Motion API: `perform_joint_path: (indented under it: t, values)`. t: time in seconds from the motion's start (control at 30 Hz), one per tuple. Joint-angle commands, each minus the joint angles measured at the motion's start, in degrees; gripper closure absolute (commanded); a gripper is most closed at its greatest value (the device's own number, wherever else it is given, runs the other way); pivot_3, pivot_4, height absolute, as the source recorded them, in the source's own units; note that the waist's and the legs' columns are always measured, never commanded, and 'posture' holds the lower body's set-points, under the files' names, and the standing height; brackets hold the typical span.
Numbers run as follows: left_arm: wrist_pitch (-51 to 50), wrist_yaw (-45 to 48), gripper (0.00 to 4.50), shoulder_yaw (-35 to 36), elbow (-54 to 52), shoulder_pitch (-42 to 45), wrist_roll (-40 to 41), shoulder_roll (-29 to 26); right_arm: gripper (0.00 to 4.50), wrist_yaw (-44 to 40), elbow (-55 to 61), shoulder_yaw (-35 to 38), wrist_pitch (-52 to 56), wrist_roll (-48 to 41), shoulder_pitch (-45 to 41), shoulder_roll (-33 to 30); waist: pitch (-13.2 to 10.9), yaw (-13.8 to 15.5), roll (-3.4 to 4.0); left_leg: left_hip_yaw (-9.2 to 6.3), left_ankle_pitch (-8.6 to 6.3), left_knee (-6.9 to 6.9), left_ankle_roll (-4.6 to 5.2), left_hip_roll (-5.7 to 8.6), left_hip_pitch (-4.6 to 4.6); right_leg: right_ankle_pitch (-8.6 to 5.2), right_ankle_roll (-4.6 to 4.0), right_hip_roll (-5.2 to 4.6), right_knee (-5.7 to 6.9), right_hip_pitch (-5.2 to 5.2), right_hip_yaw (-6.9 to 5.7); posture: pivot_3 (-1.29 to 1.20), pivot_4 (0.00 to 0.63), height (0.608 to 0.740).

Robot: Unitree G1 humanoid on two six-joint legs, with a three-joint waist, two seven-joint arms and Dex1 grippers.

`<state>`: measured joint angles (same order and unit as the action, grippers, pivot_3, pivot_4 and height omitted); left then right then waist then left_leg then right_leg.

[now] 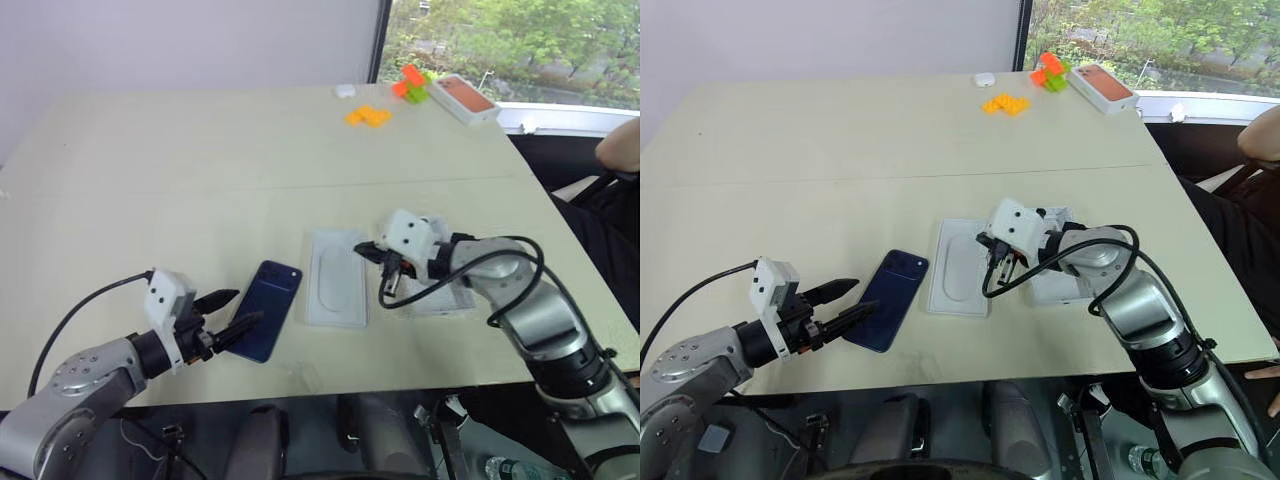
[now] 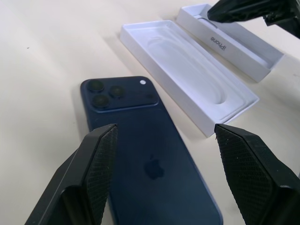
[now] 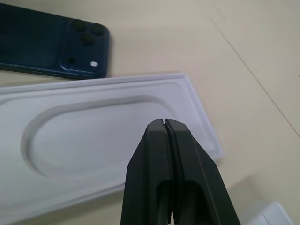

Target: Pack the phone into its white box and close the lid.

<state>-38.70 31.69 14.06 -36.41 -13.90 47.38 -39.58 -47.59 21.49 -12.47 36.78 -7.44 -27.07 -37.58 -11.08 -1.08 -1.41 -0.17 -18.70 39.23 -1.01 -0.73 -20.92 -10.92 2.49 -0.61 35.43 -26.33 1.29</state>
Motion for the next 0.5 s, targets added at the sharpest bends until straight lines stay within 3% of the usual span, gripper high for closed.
perform_joint_path:
  t: [0.03,0.1,0.2,0.23,0.5]
  values:
    - [-2.2,-2.6,0.99,3.4,1.6,1.8,4.2,1.7,4.44,-0.7,2.6,2.1,-0.2,-2.1,0.0,-0.3,0.0,0.0,0.0,0.0,0.0,0.0,0.0,-0.02,0.05,-0.02,-0.03,0.03,0.04,0.04,-0.01,0.0,0.15,0.74]
    - [-4.0,-5.1,0.99,5.4,3.2,3.3,7.1,2.9,4.44,-1.9,4.3,2.3,-0.3,-4.5,0.5,0.4,0.0,0.0,-0.01,0.0,0.0,0.0,0.0,-0.02,0.18,-0.09,-0.05,0.03,0.11,0.12,-0.01,0.0,0.15,0.74]
    - [-7.0,-8.0,0.17,8.2,5.2,4.4,11.1,3.6,4.5,-2.0,6.5,0.8,0.7,-5.9,0.5,1.3,0.0,-0.1,0.0,-0.04,0.0,-0.02,0.0,-0.08,0.59,-0.19,0.09,0.06,0.1,0.53,0.0,0.0,0.15,0.74]
    - [-8.5,-9.1,0.08,9.2,6.0,4.4,12.7,3.6,4.5,-2.0,7.4,-0.1,1.1,-6.3,0.5,1.6,0.0,-0.1,0.0,-0.05,0.0,-0.02,0.0,-0.09,0.6,-0.21,0.08,0.05,0.1,0.54,0.0,0.0,0.15,0.74]
    - [-17.6,-13.7,0.08,10.9,8.6,4.2,17.5,0.6,4.5,-4.0,10.4,-7.0,0.9,-6.4,-0.9,2.4,0.0,0.0,0.0,-0.06,0.0,-0.01,0.0,-0.08,0.64,-0.22,0.07,0.0,0.06,0.6,0.01,0.0,0.15,0.74]
